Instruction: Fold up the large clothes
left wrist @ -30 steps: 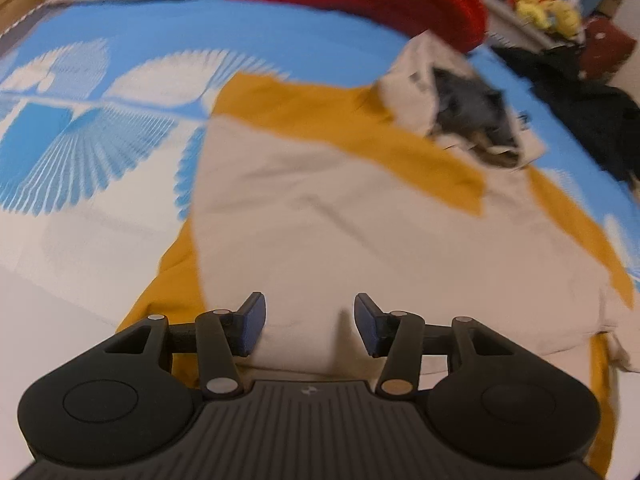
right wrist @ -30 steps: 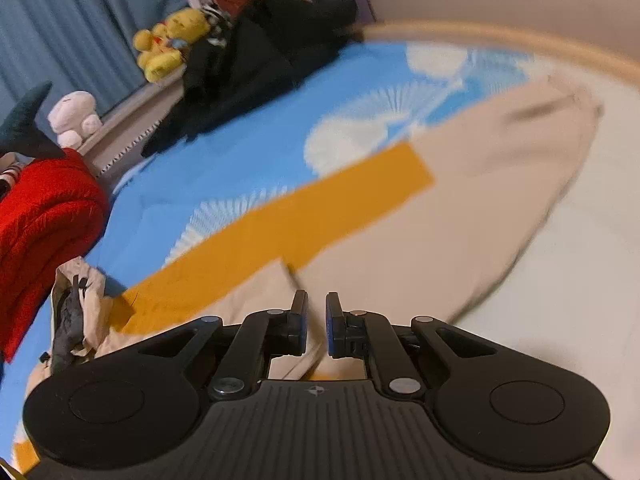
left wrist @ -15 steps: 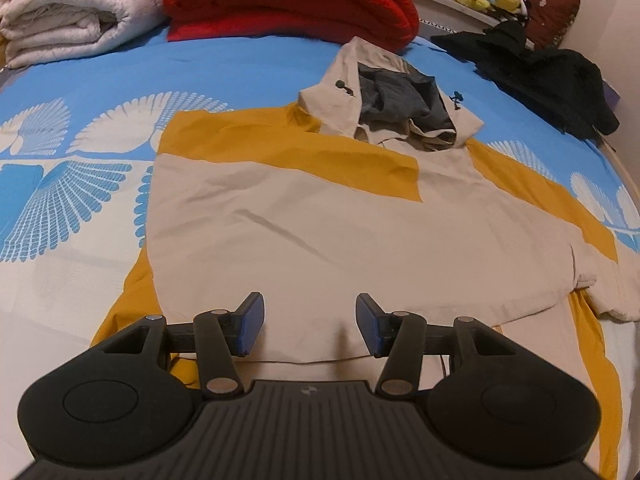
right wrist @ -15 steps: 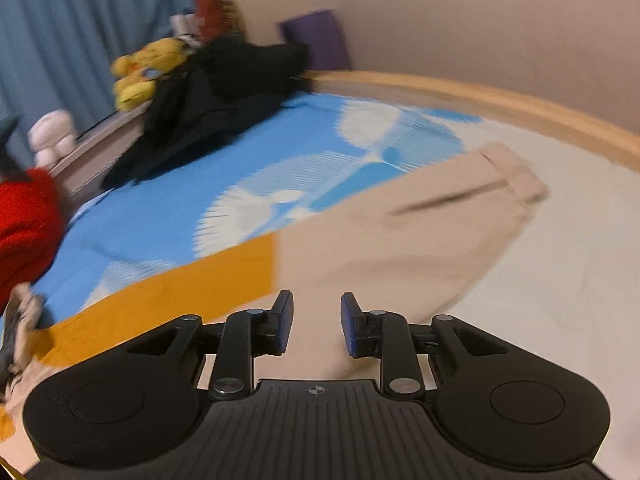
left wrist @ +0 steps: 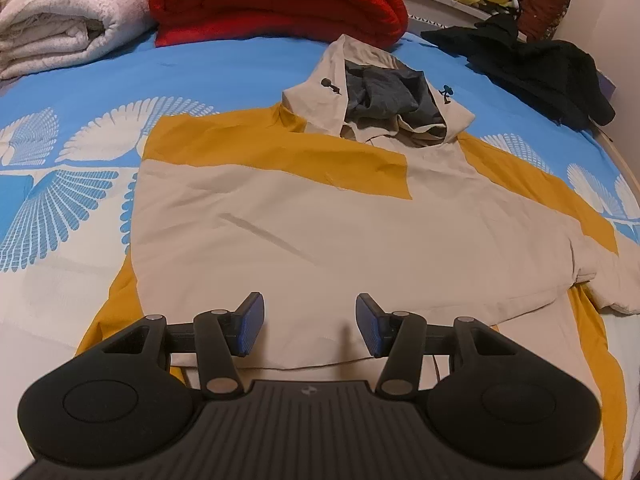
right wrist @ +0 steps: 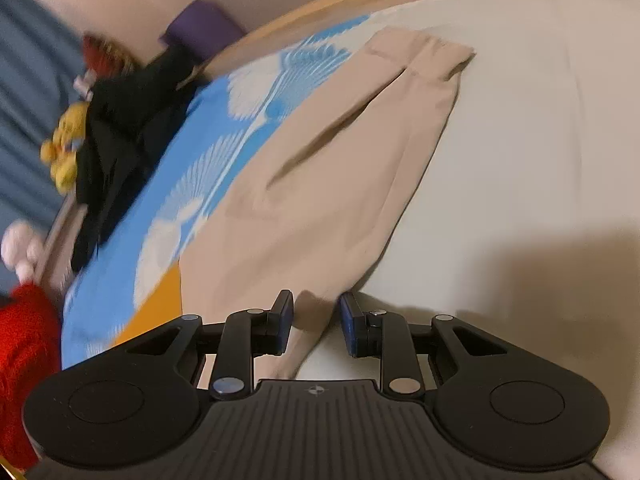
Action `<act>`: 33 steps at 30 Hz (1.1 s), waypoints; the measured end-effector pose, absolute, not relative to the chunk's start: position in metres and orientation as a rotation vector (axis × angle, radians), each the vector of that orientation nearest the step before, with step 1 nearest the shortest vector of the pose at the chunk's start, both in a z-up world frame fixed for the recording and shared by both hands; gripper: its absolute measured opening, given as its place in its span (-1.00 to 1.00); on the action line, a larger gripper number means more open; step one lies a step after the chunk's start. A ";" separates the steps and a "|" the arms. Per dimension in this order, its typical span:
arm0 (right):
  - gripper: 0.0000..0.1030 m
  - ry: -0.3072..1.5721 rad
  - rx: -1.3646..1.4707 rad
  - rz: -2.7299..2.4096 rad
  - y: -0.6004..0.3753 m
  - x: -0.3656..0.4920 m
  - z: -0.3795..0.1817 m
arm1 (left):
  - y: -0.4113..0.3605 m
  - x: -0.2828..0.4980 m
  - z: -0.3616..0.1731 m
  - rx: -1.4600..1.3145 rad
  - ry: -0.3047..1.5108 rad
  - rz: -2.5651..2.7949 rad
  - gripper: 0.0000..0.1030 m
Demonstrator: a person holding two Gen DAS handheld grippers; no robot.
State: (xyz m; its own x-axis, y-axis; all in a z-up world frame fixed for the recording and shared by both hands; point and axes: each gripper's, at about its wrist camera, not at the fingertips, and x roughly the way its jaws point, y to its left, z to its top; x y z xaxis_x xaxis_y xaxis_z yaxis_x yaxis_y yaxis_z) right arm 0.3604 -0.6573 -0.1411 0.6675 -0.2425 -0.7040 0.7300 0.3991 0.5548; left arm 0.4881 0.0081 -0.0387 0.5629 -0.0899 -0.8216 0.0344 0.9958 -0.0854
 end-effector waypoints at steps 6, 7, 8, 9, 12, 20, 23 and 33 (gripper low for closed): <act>-0.48 0.490 0.974 -0.726 -0.680 0.363 -0.148 | 0.011 0.490 -0.041 -0.058 0.974 -0.064 0.08; -0.48 0.488 0.957 -0.741 -0.682 0.361 -0.146 | 0.011 0.490 -0.041 -0.059 0.974 -0.064 0.08; -0.48 0.488 0.935 -0.760 -0.683 0.361 -0.144 | 0.011 0.490 -0.041 -0.058 0.974 -0.064 0.08; -0.48 0.489 0.916 -0.776 -0.683 0.362 -0.143 | 0.011 0.490 -0.041 -0.058 0.973 -0.064 0.08; -0.84 0.473 0.873 -0.805 -0.684 0.363 -0.140 | 0.014 0.489 -0.039 -0.063 0.968 -0.064 0.08; -0.92 0.398 0.702 -0.820 -0.656 0.386 -0.100 | 0.032 0.486 -0.028 -0.091 0.948 -0.047 0.08; -0.95 0.374 0.564 -0.793 -0.629 0.405 -0.070 | 0.042 0.483 -0.022 -0.106 0.939 -0.038 0.08; -1.00 0.252 0.103 -0.040 -0.365 0.447 0.050 | 0.094 0.483 0.002 -0.230 0.897 0.034 0.08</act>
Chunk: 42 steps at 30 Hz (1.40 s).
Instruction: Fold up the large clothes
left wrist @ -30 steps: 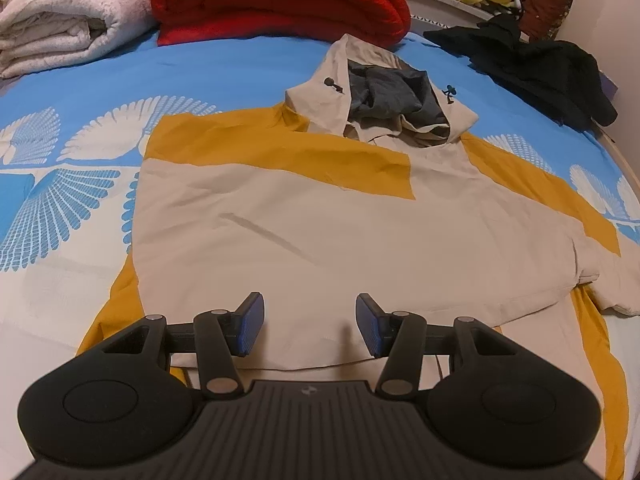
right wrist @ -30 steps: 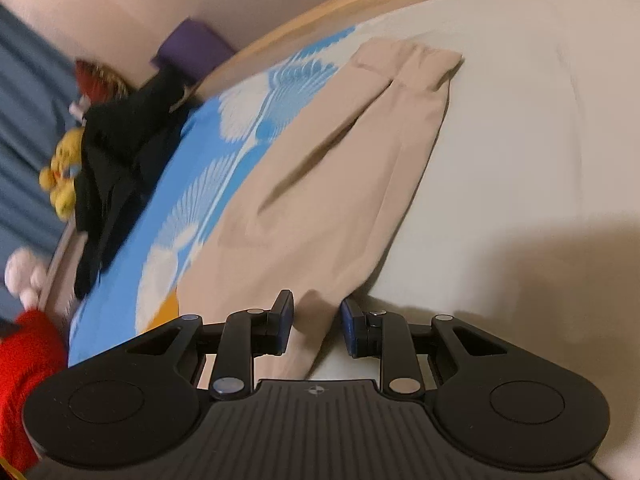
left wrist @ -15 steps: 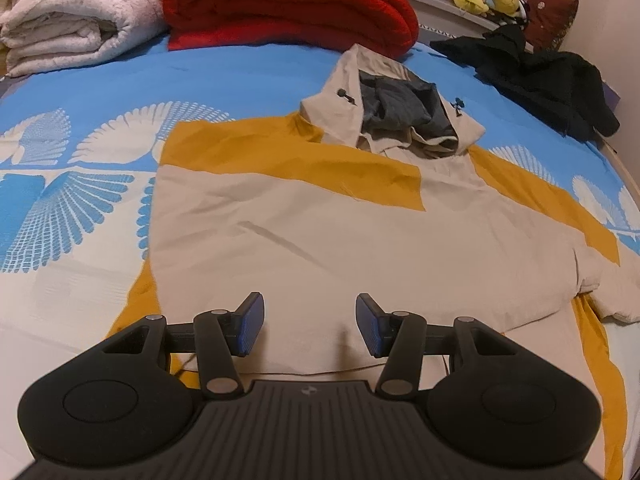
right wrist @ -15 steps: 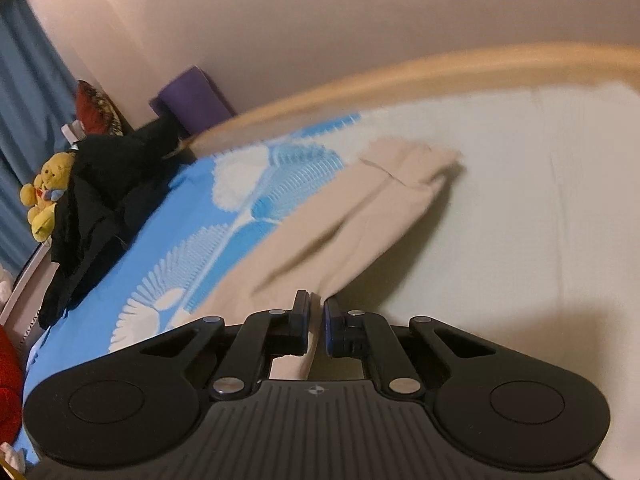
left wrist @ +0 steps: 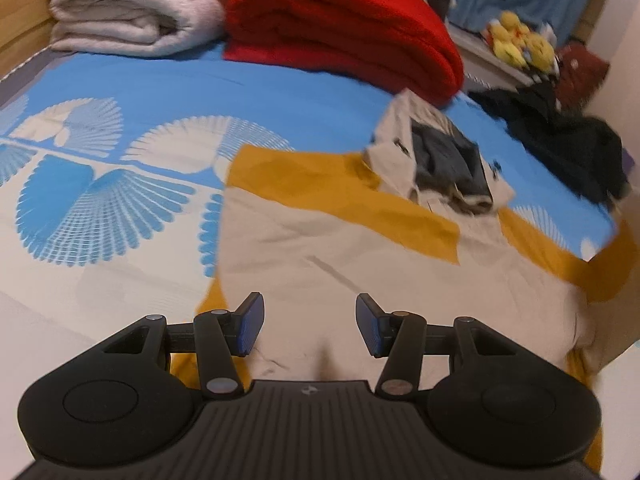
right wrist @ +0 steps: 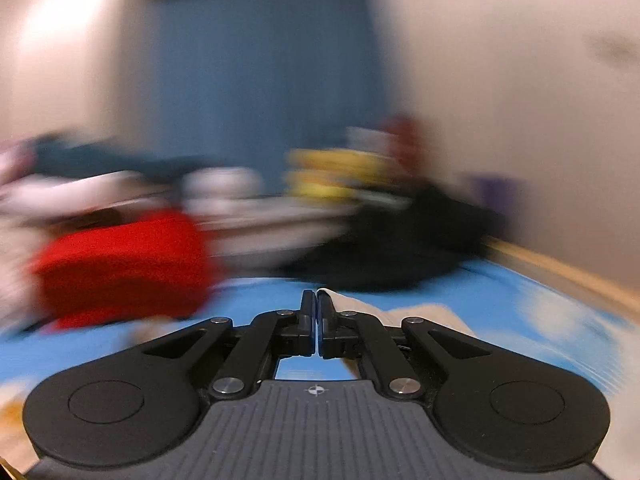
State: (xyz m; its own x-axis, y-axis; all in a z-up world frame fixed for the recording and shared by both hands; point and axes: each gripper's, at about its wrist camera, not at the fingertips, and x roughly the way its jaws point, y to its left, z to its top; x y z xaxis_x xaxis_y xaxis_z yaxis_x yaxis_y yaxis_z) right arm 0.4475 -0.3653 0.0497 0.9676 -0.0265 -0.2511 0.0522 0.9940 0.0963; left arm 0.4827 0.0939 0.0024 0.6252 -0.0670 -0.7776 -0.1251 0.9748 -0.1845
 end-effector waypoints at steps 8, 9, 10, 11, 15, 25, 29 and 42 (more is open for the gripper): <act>-0.99 0.613 -0.108 0.591 -0.162 0.406 0.020 | 0.127 0.477 0.020 -0.316 0.865 0.063 0.08; -0.98 0.620 -0.137 0.574 -0.155 0.396 0.019 | 0.131 0.476 0.021 -0.326 0.862 0.066 0.08; -0.97 0.616 -0.148 0.562 -0.151 0.386 0.021 | 0.133 0.476 0.022 -0.333 0.860 0.068 0.08; -0.95 0.603 -0.141 0.543 -0.153 0.378 0.026 | 0.134 0.475 0.022 -0.337 0.859 0.069 0.08; -0.58 0.515 -0.081 0.380 -0.174 0.360 0.046 | 0.126 0.472 0.018 -0.325 0.872 0.046 0.08; -0.30 0.848 0.363 0.199 -0.270 0.407 -0.038 | 0.057 0.471 0.001 -0.195 0.904 -0.146 0.08; -0.26 1.002 0.465 0.168 -0.283 0.413 -0.080 | 0.028 0.469 -0.007 -0.099 0.911 -0.257 0.08; -0.94 0.803 0.853 0.478 -0.276 0.425 -0.053 | -0.039 0.444 -0.010 -0.002 0.849 -0.646 0.49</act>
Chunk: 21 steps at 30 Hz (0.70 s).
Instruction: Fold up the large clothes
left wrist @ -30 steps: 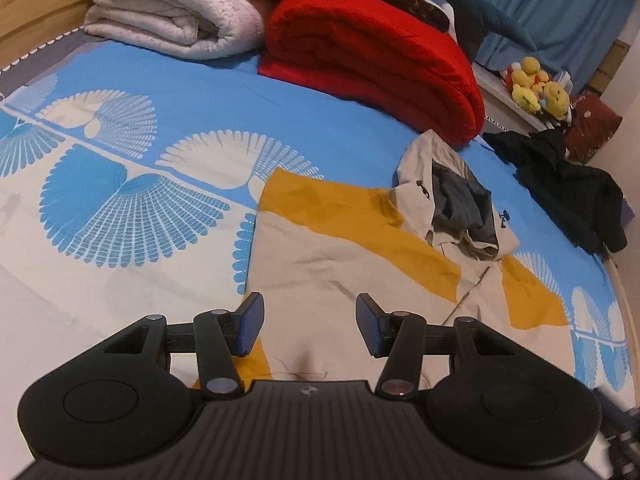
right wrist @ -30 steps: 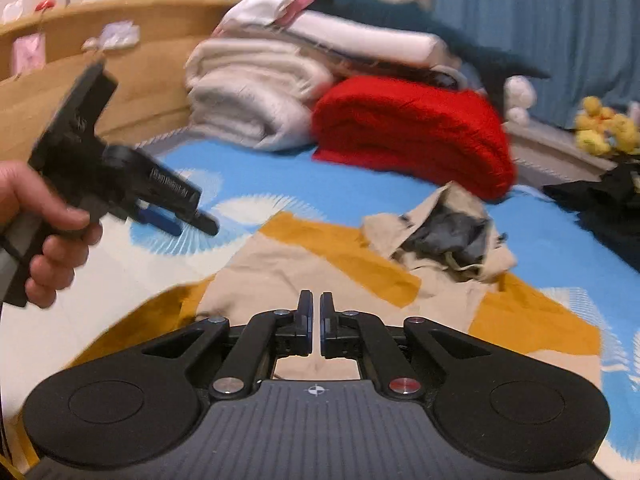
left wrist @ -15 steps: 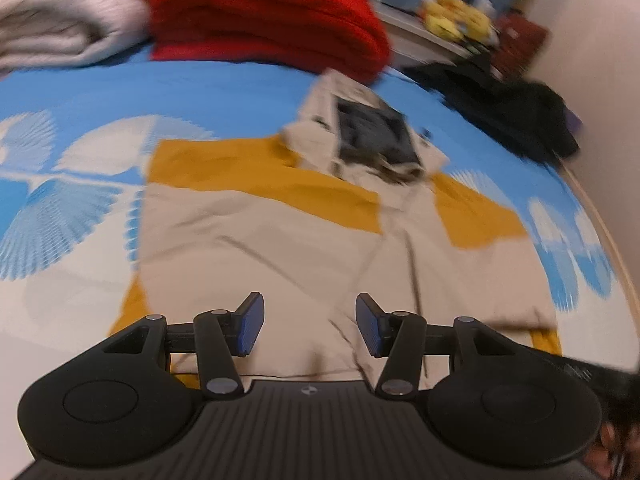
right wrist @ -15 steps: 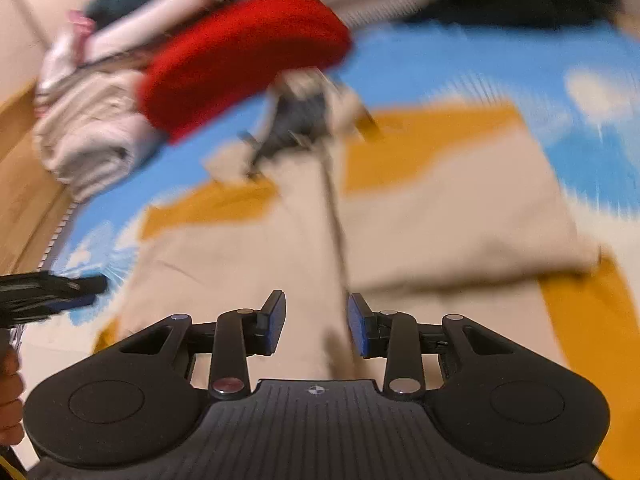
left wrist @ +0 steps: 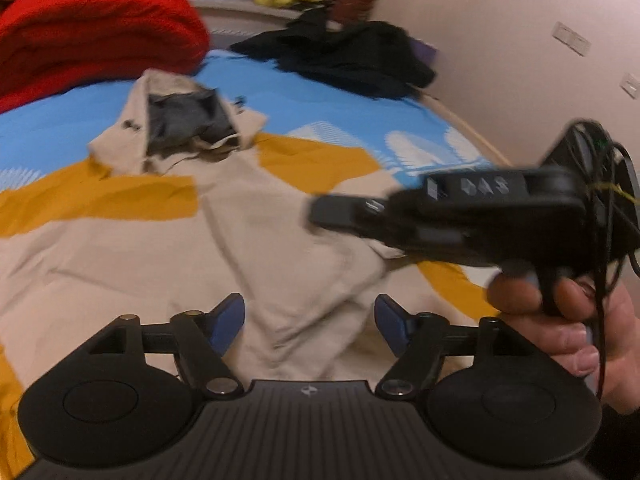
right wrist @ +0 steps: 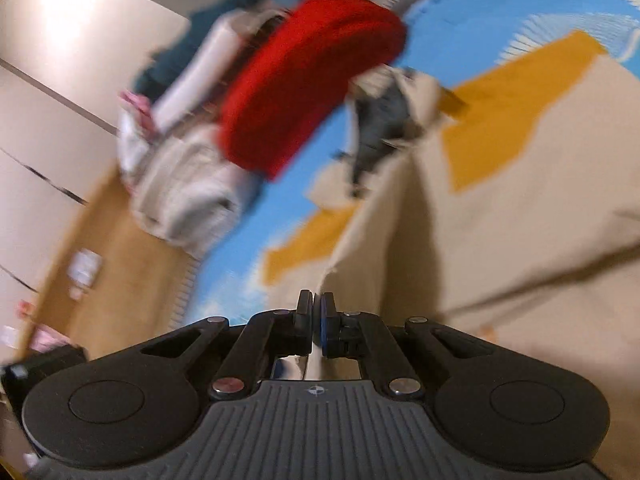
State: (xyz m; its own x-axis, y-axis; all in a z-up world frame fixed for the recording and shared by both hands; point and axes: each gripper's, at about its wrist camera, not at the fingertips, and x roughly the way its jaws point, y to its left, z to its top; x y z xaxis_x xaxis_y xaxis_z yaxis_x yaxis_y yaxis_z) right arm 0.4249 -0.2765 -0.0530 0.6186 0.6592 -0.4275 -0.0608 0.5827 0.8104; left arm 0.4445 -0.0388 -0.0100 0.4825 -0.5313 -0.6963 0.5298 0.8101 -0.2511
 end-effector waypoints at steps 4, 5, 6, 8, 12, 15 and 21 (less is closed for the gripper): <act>-0.94 0.758 0.856 0.521 -0.267 0.430 -0.045 | -0.042 0.445 -0.011 0.056 0.824 -0.599 0.23; -0.94 0.755 0.859 0.528 -0.266 0.429 -0.043 | -0.039 0.446 -0.011 0.076 0.816 -0.573 -0.20; -0.93 0.750 0.867 0.535 -0.265 0.429 -0.043 | -0.035 0.448 -0.011 0.087 0.810 -0.545 -0.65; -0.86 0.745 0.870 0.530 -0.265 0.429 -0.041 | -0.019 0.455 -0.007 0.052 0.791 -0.464 -0.72; -0.38 0.756 0.841 0.436 -0.266 0.436 -0.049 | 0.035 0.472 0.010 -0.148 0.733 -0.255 -0.74; -0.26 0.800 0.764 0.305 -0.263 0.447 -0.061 | 0.084 0.479 0.015 -0.317 0.699 -0.066 -0.75; -0.26 0.996 0.788 0.096 -0.271 0.455 -0.099 | 0.155 0.488 -0.002 -0.481 0.761 0.269 -0.45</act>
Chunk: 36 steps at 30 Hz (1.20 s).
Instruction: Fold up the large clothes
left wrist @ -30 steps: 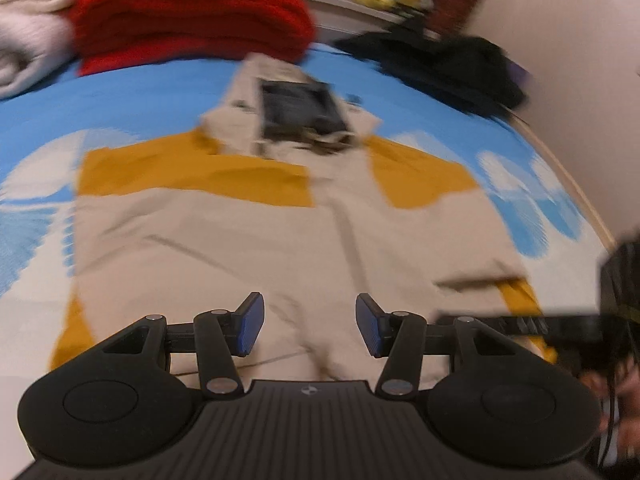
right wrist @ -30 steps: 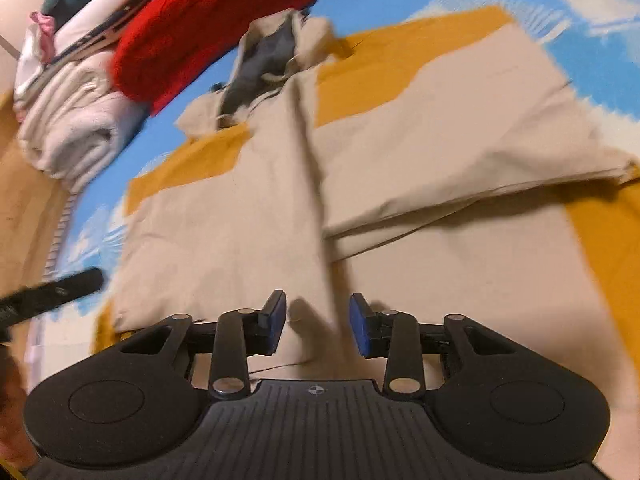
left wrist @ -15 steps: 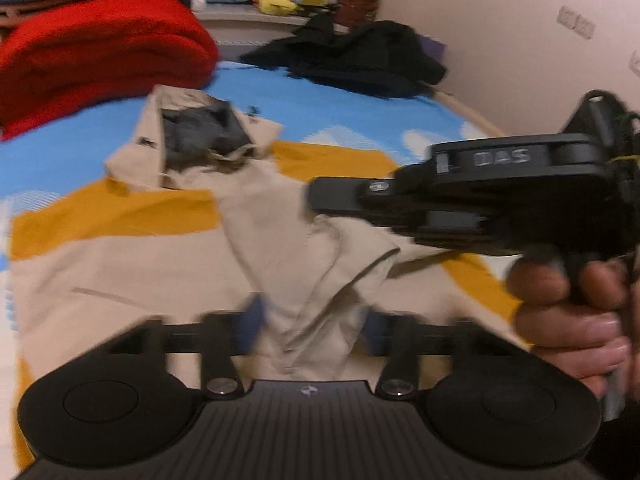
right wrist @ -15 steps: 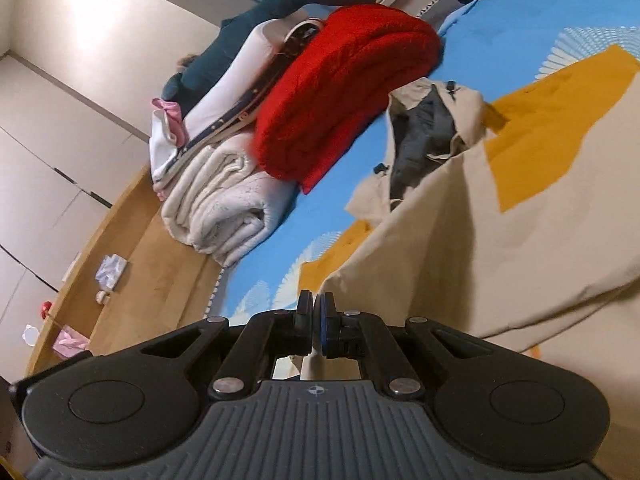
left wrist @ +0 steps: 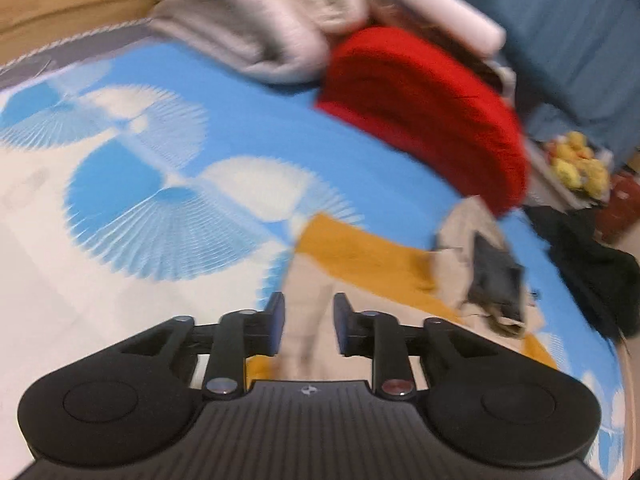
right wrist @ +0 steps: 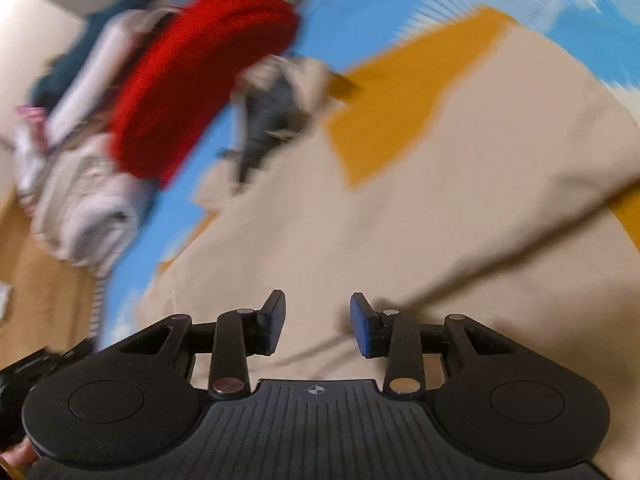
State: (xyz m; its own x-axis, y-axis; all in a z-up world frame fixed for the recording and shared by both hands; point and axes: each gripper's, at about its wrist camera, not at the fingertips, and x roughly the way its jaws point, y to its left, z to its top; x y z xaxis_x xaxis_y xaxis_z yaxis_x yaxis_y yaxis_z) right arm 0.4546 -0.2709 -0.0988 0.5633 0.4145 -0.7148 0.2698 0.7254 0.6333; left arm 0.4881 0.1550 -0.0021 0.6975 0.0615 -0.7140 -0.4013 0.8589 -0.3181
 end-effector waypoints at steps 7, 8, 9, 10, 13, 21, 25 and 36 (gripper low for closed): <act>-0.26 1.058 0.825 -0.063 -0.285 0.452 -0.120 | 0.151 0.493 -0.033 -0.603 0.892 0.144 -0.39; -0.26 1.056 0.831 -0.075 -0.287 0.452 -0.121 | 0.150 0.495 -0.039 -0.627 0.908 0.134 -0.39; -0.26 1.053 0.837 -0.085 -0.289 0.451 -0.122 | 0.151 0.493 -0.044 -0.643 0.918 0.128 -0.39; -0.36 1.050 0.842 -0.093 -0.291 0.451 -0.123 | 0.151 0.493 -0.050 -0.656 0.929 0.127 -0.40; -0.85 1.025 0.849 -0.099 -0.297 0.447 -0.121 | 0.153 0.492 -0.066 -0.686 0.954 0.139 -0.39; -0.90 1.041 0.826 -0.173 -0.302 0.443 -0.113 | 0.156 0.499 -0.080 -0.710 1.000 0.179 0.03; -0.79 1.084 0.826 -0.158 -0.304 0.446 -0.121 | 0.151 0.502 -0.083 -0.687 1.006 0.174 0.03; -0.32 1.090 0.517 0.033 -0.262 0.458 -0.097 | 0.136 0.506 -0.078 -0.567 1.004 0.126 -0.76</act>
